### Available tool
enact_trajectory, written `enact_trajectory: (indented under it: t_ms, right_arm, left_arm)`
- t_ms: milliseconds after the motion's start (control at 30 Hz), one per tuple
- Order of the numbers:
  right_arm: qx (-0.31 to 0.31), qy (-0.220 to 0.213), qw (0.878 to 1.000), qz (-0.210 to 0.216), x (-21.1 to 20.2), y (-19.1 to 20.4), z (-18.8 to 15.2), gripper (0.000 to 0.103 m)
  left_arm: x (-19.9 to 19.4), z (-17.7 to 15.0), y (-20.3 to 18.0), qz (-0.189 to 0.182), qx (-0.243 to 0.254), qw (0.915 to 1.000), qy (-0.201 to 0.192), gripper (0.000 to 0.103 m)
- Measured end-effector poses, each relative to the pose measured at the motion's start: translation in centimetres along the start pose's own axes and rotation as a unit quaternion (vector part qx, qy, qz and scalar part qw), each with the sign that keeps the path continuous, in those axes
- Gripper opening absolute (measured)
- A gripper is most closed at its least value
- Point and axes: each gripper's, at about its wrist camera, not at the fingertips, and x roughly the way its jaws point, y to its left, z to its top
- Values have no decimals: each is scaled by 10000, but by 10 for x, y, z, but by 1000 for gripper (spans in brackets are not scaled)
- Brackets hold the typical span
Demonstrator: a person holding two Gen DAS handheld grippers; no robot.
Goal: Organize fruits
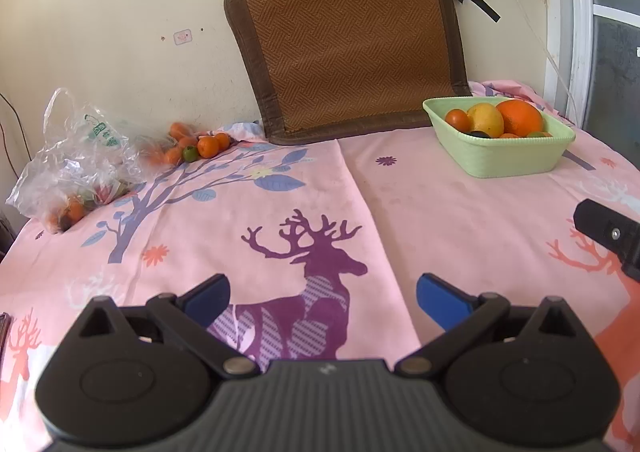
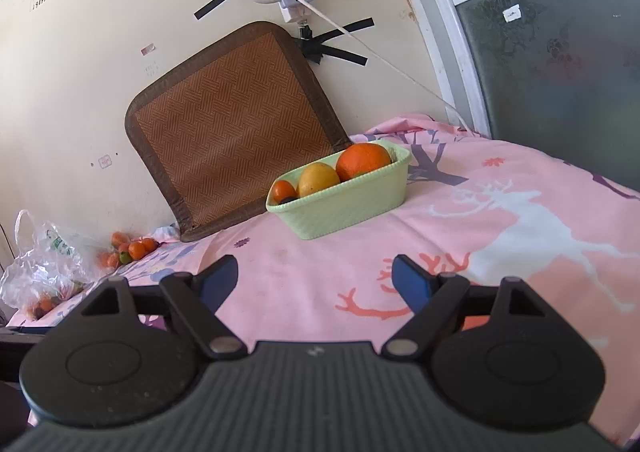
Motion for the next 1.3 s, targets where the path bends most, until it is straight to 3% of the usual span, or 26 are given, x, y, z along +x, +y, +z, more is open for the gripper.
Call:
enact_trajectory:
  t_ms: [867,1300]
  right_arm:
    - [15,40,10000,-9,0,-2,-1,86]
    - [221,193,9995,-84,6,-14,-6,86]
  left_arm:
    - [8,-5,-8,36,273,9994,228,103]
    - [22,-14,-25,-224,541,9958,711,103]
